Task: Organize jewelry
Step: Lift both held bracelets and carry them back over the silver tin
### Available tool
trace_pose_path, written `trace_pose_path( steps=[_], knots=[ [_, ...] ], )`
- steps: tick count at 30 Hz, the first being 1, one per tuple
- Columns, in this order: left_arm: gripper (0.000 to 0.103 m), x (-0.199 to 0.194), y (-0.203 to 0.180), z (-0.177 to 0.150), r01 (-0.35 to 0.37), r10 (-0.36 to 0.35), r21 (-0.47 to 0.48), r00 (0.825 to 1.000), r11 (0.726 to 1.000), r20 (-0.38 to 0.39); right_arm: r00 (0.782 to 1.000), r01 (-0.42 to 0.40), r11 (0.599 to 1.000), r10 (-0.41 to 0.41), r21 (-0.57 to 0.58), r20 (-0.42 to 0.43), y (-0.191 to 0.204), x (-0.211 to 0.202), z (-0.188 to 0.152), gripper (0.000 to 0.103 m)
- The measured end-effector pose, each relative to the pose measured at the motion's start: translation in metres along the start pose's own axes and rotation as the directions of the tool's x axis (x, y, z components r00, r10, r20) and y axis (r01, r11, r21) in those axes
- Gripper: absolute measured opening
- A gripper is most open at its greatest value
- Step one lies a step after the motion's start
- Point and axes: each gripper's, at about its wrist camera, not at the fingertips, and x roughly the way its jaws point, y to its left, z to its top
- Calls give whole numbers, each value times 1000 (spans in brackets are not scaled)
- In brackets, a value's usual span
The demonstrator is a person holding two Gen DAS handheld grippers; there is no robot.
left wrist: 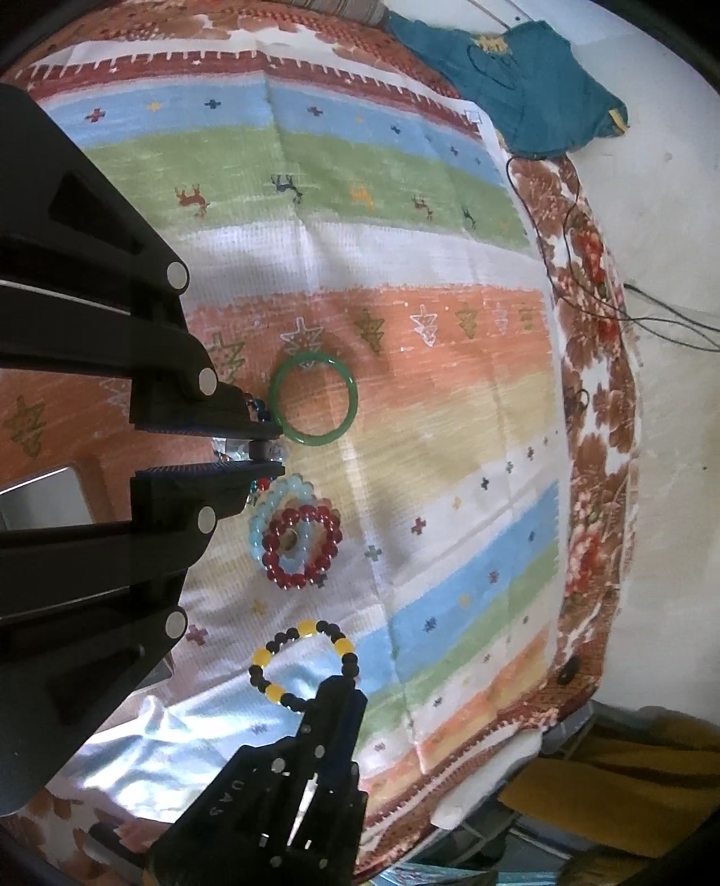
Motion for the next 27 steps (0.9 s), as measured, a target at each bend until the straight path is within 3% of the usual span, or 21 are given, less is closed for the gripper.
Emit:
trace_pose_path(
  steps=[27],
  knots=[
    [7, -82, -26, -35, 65, -66, 13, 986, 998, 155, 985, -79, 997, 78, -3, 153, 15, -81, -29, 13]
  ],
)
